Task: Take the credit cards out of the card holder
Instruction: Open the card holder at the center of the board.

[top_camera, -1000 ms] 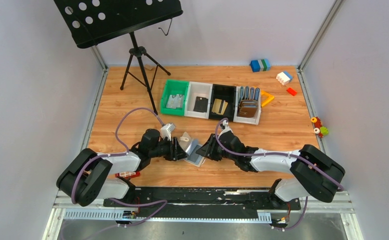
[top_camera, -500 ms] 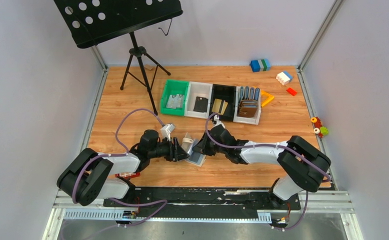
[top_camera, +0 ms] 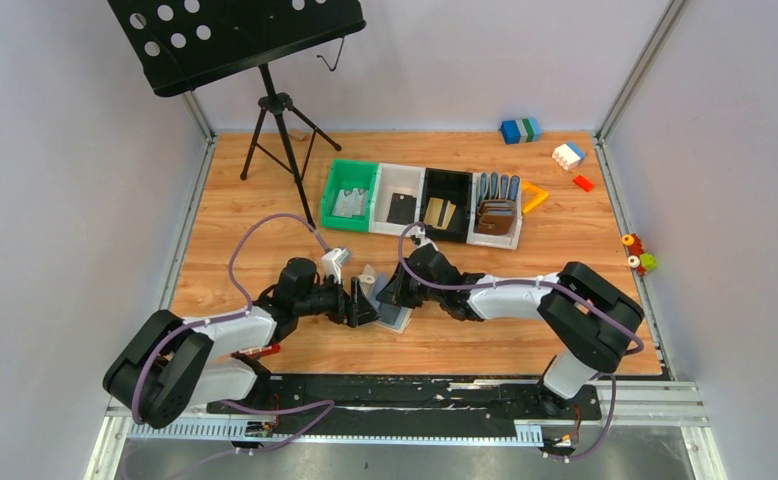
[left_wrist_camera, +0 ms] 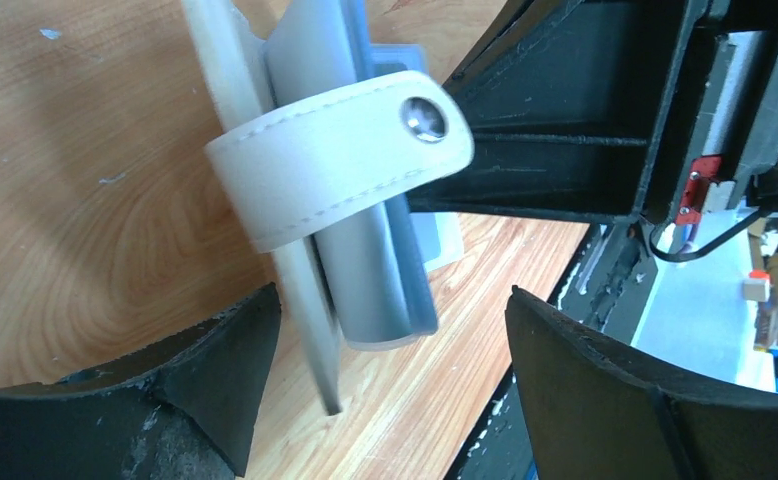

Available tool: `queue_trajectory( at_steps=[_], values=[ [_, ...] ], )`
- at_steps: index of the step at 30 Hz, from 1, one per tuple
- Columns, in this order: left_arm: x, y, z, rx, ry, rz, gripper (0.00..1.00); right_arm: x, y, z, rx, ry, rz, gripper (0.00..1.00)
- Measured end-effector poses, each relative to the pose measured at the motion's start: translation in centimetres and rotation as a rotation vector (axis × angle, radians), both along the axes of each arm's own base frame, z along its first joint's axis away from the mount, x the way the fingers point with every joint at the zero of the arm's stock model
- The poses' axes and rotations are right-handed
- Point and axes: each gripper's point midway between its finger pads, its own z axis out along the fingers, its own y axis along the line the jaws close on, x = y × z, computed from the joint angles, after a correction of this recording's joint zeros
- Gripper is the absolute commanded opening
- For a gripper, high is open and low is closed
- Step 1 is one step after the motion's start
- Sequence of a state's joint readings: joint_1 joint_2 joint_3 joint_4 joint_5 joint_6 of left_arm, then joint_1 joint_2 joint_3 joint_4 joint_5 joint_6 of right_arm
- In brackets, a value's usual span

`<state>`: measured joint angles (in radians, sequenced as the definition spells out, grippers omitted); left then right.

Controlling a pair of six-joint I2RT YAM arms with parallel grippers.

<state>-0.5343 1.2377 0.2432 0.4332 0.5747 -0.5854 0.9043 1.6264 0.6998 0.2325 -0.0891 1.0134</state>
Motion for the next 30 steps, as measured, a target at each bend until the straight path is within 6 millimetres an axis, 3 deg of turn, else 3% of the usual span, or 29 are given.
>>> queue_trajectory(
  at_steps=[6, 19, 27, 30],
  values=[
    [0.4, 0.4, 0.0, 0.046, -0.025, 0.001, 0.82, 0.2, 1.6, 0.5, 0.02, -0.013, 0.037, 0.05],
    [0.8, 1.3, -1.8, 0.123, -0.005, 0.035, 0.22, -0.2, 2.1, -0.9, 0.011, 0.012, 0.073, 0.08],
    [1.0, 1.0, -1.8, 0.1, 0.003, 0.048, 0.01, -0.4, 0.8, 1.5, 0.026, -0.05, 0.059, 0.24],
    [0.8, 0.8, -2.0, 0.075, 0.014, 0.054, 0.0, -0.7, 0.0, 2.2, 0.027, -0.065, 0.051, 0.38]
  ],
)
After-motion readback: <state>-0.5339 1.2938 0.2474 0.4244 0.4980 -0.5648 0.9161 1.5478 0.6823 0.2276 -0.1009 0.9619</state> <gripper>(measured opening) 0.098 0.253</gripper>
